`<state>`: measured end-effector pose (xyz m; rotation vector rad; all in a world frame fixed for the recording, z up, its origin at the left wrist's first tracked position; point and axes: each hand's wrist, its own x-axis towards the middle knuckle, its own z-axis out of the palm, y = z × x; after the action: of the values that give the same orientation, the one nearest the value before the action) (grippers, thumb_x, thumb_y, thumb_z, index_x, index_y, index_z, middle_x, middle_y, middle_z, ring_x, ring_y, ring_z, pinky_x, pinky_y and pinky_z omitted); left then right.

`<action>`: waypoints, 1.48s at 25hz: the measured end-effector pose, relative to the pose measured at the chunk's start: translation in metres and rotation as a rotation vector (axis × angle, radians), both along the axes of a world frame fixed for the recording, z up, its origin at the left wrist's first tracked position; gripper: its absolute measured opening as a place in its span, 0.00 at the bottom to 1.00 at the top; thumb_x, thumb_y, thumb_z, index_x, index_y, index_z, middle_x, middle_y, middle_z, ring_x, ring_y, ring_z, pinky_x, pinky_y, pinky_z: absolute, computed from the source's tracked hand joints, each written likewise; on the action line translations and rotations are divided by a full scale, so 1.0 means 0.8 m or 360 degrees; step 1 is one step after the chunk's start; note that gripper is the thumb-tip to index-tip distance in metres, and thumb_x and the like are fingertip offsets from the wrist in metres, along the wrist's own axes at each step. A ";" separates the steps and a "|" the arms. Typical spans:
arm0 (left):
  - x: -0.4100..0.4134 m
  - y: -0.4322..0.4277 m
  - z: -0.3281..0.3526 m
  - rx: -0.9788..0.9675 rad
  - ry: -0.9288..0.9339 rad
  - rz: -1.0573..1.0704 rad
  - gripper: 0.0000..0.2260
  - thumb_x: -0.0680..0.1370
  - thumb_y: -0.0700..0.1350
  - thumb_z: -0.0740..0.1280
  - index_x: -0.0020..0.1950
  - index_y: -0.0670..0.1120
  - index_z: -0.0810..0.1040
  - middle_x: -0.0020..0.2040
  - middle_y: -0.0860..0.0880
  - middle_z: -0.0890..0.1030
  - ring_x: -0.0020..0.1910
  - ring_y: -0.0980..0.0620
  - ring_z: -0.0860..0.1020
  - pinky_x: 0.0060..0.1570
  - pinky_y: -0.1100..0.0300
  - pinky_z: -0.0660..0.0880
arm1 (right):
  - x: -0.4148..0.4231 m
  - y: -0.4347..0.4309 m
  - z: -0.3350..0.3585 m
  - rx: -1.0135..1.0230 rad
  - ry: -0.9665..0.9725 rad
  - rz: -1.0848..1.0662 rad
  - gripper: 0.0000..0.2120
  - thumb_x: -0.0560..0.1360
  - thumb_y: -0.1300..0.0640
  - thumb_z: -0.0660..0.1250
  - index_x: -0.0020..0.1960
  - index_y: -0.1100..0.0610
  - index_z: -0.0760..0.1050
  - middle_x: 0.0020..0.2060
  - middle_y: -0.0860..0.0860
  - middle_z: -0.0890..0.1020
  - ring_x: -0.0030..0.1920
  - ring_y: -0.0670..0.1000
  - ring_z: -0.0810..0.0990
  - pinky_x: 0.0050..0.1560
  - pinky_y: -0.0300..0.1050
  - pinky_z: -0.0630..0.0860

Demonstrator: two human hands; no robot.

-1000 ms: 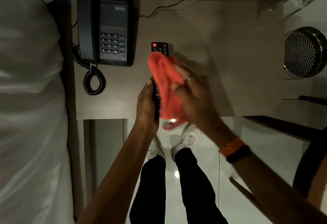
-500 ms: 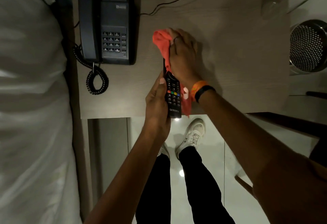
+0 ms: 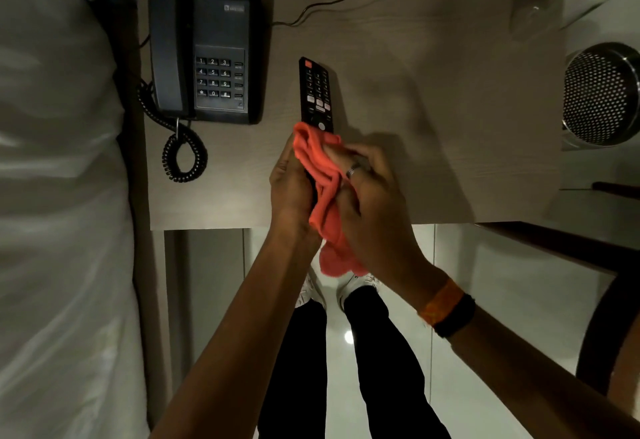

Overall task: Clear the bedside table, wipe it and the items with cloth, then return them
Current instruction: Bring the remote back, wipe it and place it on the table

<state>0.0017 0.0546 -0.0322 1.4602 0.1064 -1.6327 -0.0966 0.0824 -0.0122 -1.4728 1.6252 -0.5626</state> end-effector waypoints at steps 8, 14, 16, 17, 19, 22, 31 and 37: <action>0.037 -0.013 -0.009 0.0026 -0.0105 -0.0047 0.21 0.85 0.54 0.58 0.74 0.45 0.73 0.66 0.39 0.80 0.56 0.43 0.80 0.62 0.43 0.77 | -0.066 0.014 -0.004 -0.0237 0.0017 0.0810 0.21 0.75 0.62 0.62 0.65 0.48 0.81 0.68 0.45 0.75 0.66 0.53 0.73 0.67 0.50 0.75; 0.055 -0.012 -0.012 -0.0257 -0.0256 -0.0081 0.18 0.86 0.47 0.56 0.75 0.44 0.71 0.70 0.40 0.77 0.61 0.45 0.80 0.56 0.53 0.79 | -0.084 0.002 -0.107 -0.0526 0.1075 0.1578 0.26 0.82 0.45 0.55 0.79 0.45 0.60 0.82 0.50 0.56 0.82 0.60 0.52 0.72 0.69 0.59; 0.044 -0.005 -0.015 -0.0253 -0.0270 -0.0151 0.17 0.86 0.48 0.57 0.74 0.46 0.73 0.67 0.42 0.80 0.60 0.46 0.81 0.58 0.51 0.80 | -0.087 0.002 -0.129 -0.0510 0.1086 0.1646 0.28 0.83 0.41 0.53 0.81 0.46 0.54 0.83 0.50 0.54 0.83 0.59 0.48 0.75 0.72 0.53; 0.036 -0.002 -0.015 -0.0242 -0.0246 -0.0179 0.17 0.86 0.48 0.57 0.73 0.46 0.74 0.66 0.42 0.81 0.58 0.46 0.82 0.58 0.51 0.80 | -0.088 0.002 -0.133 -0.0533 0.1053 0.1630 0.28 0.83 0.40 0.52 0.81 0.46 0.56 0.82 0.51 0.57 0.83 0.59 0.48 0.76 0.72 0.52; 0.021 0.006 -0.016 -0.0209 -0.0190 -0.0207 0.17 0.86 0.49 0.58 0.73 0.46 0.74 0.65 0.41 0.81 0.56 0.46 0.82 0.56 0.50 0.80 | -0.089 0.006 -0.129 -0.0553 0.0901 0.1492 0.26 0.83 0.41 0.54 0.78 0.49 0.63 0.80 0.54 0.63 0.82 0.58 0.53 0.77 0.70 0.55; -0.002 0.015 -0.022 -0.0206 -0.0153 -0.0278 0.17 0.86 0.47 0.58 0.73 0.45 0.74 0.61 0.40 0.82 0.54 0.46 0.82 0.56 0.49 0.80 | -0.081 0.005 -0.107 -0.0285 0.0274 0.0527 0.19 0.83 0.50 0.57 0.69 0.57 0.75 0.73 0.56 0.74 0.74 0.51 0.70 0.74 0.57 0.69; -0.125 -0.051 -0.021 -0.0518 -0.0466 -0.0770 0.15 0.84 0.39 0.61 0.71 0.43 0.75 0.56 0.45 0.84 0.47 0.55 0.85 0.48 0.55 0.83 | -0.165 -0.084 -0.055 0.0141 -0.0374 -0.0738 0.12 0.81 0.58 0.66 0.63 0.58 0.81 0.49 0.48 0.87 0.44 0.39 0.85 0.44 0.33 0.82; -0.212 -0.151 -0.061 -0.0365 -0.0741 -0.0848 0.12 0.80 0.33 0.67 0.63 0.36 0.81 0.57 0.36 0.84 0.54 0.40 0.84 0.58 0.38 0.80 | -0.251 -0.170 -0.086 0.0216 -0.0286 -0.0877 0.13 0.80 0.62 0.68 0.63 0.61 0.80 0.54 0.58 0.86 0.46 0.51 0.86 0.41 0.42 0.84</action>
<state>-0.1679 -0.0666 -0.0807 1.7339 -0.7641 -1.5853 -0.2975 -0.0532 -0.0806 -0.8394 1.8823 -0.8413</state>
